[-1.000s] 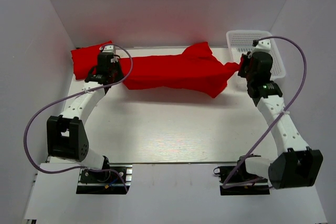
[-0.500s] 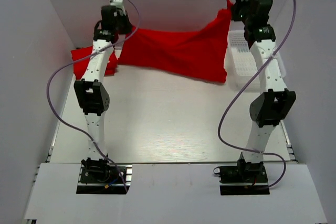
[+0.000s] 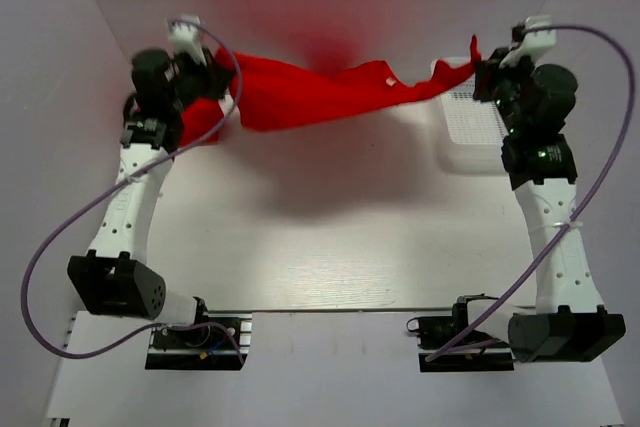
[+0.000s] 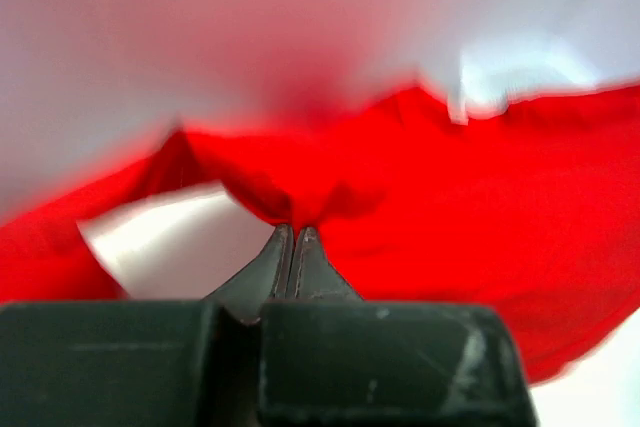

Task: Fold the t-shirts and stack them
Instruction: Flatten out the tshirt

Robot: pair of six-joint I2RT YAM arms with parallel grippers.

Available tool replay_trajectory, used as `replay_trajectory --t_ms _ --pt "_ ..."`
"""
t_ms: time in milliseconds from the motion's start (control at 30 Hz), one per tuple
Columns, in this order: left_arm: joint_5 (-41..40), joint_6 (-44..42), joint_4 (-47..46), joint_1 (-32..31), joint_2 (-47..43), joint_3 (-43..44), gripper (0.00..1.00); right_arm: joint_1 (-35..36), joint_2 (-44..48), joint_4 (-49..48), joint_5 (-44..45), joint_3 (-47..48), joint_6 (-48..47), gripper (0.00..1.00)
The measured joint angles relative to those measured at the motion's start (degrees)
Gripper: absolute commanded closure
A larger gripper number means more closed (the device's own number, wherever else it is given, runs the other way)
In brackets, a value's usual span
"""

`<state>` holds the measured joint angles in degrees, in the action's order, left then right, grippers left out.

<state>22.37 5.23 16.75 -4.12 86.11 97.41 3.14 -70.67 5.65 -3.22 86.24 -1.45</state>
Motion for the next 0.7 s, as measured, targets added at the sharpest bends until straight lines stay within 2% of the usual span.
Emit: replay_trajectory --t_ms 67,133,167,200,267,300,333,367,467,533,700 --pt "0.59 1.97 -2.69 -0.13 -5.09 -15.39 1.00 -0.02 3.34 1.90 0.02 -7.69 1.51 1.00" --pt "-0.17 4.20 -2.43 -0.13 -5.25 -27.28 1.00 -0.02 4.46 4.52 0.09 -14.71 3.80 1.00" --pt "-1.20 5.49 -1.14 -0.13 -4.13 -32.37 0.94 -0.02 4.96 5.57 0.11 -18.88 5.29 1.00" --pt "-2.73 6.71 0.79 -0.20 -2.93 -37.07 0.72 -0.02 5.79 6.73 0.17 -23.43 6.60 0.98" --pt "-5.84 8.92 5.20 -0.42 -2.03 -43.78 0.33 -0.02 7.19 11.02 0.57 -29.94 9.29 0.83" --pt "-6.82 10.10 8.33 -0.50 -2.38 -45.70 0.17 -0.02 7.80 13.46 1.25 -31.80 10.62 0.71" --pt "-7.50 10.82 10.49 -0.57 -3.04 -46.36 0.00 -0.02 8.46 16.02 2.23 -32.61 11.74 0.19" --pt "-8.74 11.78 11.98 -0.68 -4.02 -46.29 0.00 -0.02 9.40 17.75 3.48 -32.68 12.59 0.10" --pt "-11.61 14.01 12.83 -0.72 -8.83 -44.26 0.00 -0.07 12.92 17.86 4.07 -31.69 13.05 0.10" --pt "-12.72 14.71 12.11 -0.70 -11.43 -42.32 0.00 -0.07 13.66 17.46 1.40 -29.55 12.59 0.10" --pt "-14.10 15.67 8.68 -0.59 -10.60 -38.16 0.00 0.26 8.20 14.12 -7.72 -25.16 10.23 0.10"
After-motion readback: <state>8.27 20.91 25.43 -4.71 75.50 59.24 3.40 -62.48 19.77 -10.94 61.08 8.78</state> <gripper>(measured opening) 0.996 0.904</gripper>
